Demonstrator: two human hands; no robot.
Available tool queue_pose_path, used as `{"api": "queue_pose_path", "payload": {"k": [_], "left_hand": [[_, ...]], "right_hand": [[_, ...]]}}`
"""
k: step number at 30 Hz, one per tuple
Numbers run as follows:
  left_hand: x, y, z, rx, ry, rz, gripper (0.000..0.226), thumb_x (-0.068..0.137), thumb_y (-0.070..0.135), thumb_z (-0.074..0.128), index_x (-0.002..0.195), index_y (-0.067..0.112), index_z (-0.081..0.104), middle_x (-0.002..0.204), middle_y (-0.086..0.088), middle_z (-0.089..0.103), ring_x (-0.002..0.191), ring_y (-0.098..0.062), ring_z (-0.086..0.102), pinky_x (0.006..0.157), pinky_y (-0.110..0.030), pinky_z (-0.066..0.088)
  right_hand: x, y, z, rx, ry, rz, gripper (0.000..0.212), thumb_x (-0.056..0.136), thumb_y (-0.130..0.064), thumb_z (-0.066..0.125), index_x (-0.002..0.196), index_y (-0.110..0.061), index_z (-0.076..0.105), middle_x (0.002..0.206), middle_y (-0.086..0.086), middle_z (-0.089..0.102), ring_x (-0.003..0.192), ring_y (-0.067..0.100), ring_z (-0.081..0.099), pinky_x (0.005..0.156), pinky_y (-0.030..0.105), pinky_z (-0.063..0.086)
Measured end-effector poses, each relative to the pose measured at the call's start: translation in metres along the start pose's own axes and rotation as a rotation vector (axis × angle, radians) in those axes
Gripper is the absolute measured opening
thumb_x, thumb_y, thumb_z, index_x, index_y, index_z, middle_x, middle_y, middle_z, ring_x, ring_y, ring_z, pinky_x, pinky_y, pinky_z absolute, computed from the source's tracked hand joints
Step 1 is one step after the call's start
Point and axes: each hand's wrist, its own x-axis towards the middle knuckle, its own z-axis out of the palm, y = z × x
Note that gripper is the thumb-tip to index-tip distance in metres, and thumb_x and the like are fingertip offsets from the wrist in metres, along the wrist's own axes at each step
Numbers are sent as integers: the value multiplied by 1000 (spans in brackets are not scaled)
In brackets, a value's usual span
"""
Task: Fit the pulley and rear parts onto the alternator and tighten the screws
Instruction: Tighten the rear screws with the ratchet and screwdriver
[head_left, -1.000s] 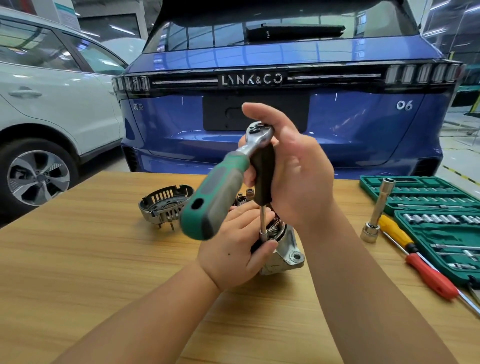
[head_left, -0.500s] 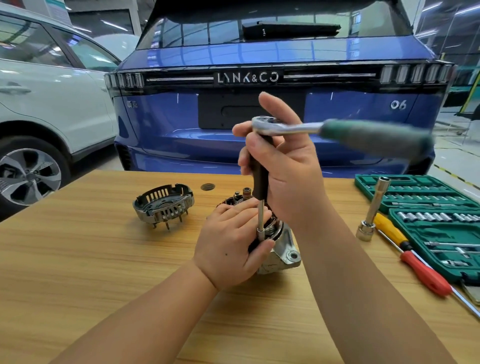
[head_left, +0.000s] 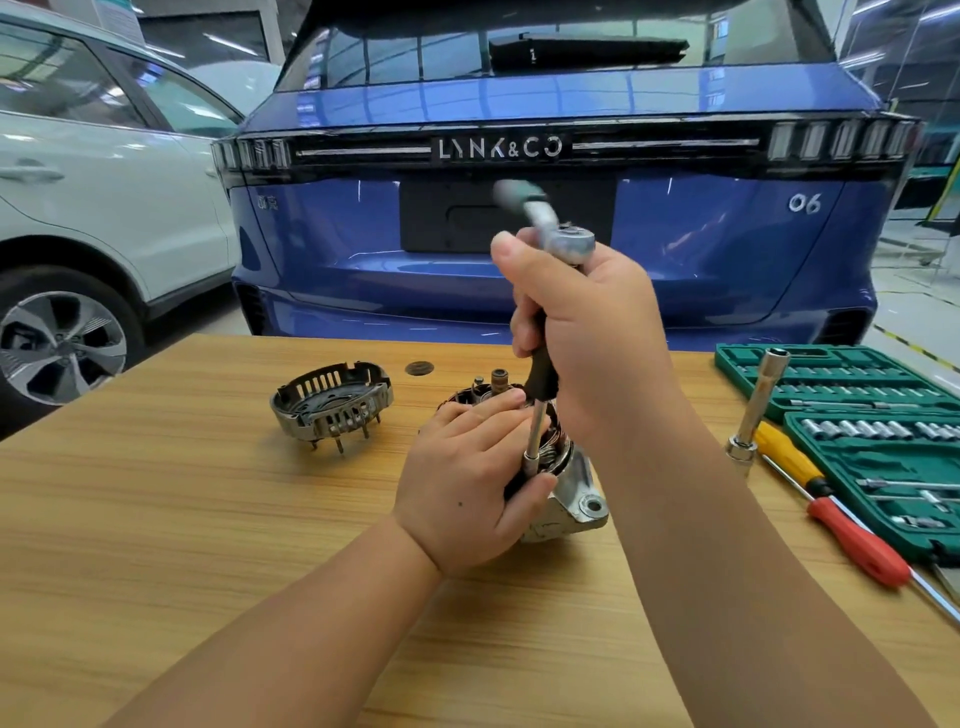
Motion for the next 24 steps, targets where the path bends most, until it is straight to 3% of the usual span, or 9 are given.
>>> {"api": "queue_pose_path", "payload": {"k": [2, 4, 7, 10, 15, 17, 19, 22, 24], "left_hand": [[0, 0, 0, -7, -8, -2, 48, 95, 44, 49, 123, 12, 70, 124, 0, 70, 130, -20, 56, 96, -45, 47], [0, 0, 0, -17, -12, -6, 49, 95, 44, 48, 125, 11, 69, 125, 0, 69, 129, -20, 57, 96, -46, 47], [1, 1, -2, -2, -32, -14, 49, 95, 44, 48, 124, 11, 70, 124, -1, 70, 127, -22, 58, 97, -45, 47], [0, 1, -4, 15, -85, -42, 44, 96, 44, 49, 113, 12, 74, 112, -2, 72, 116, -26, 63, 95, -43, 47], [2, 3, -5, 13, -71, -31, 43, 97, 43, 46, 103, 12, 77, 104, -3, 74, 106, -26, 65, 90, -43, 46], [2, 3, -4, 4, -68, -32, 44, 97, 43, 47, 112, 13, 75, 112, -2, 73, 112, -25, 64, 92, -44, 46], [0, 2, -2, 8, -70, -34, 47, 96, 44, 49, 122, 12, 71, 121, 0, 71, 123, -23, 60, 96, -45, 46], [0, 0, 0, -1, -9, -1, 45, 94, 43, 51, 120, 12, 71, 123, 0, 70, 129, -19, 57, 96, -44, 48], [0, 0, 2, -5, 19, 5, 46, 94, 43, 52, 123, 12, 70, 125, 1, 70, 131, -18, 55, 96, -44, 48]], "right_hand": [[1, -2, -4, 161, -127, 87, 21, 91, -20, 67, 108, -11, 60, 67, -4, 57, 54, 11, 47, 57, 26, 41], [1, -1, -6, 343, -279, 90, 32, 89, -10, 62, 120, -20, 59, 80, -1, 63, 60, 12, 52, 61, 26, 44], [-1, 4, -2, 218, -286, -159, 41, 93, -1, 56, 124, -28, 57, 93, 3, 69, 69, 17, 58, 66, 31, 49], [-2, 8, 4, 138, -285, -257, 47, 92, 4, 56, 119, -34, 64, 85, 12, 59, 66, 22, 48, 61, 32, 46], [-2, 5, -4, 342, -435, -100, 39, 88, -24, 48, 125, -26, 61, 87, 19, 48, 73, 21, 48, 69, 35, 41], [-3, 3, -3, 294, -358, -69, 38, 90, -30, 59, 127, -26, 56, 82, 15, 53, 69, 18, 50, 65, 33, 43], [-3, 2, 1, 202, -204, -51, 36, 90, -27, 65, 124, -20, 57, 72, -1, 58, 60, 13, 50, 59, 28, 44], [1, 2, -1, 37, 13, -64, 14, 88, -26, 71, 96, -16, 64, 58, -6, 54, 50, 11, 46, 52, 25, 43], [3, 3, -6, 77, 13, -2, 14, 89, -26, 68, 93, -16, 61, 63, -3, 56, 52, 12, 48, 56, 29, 44]]}}
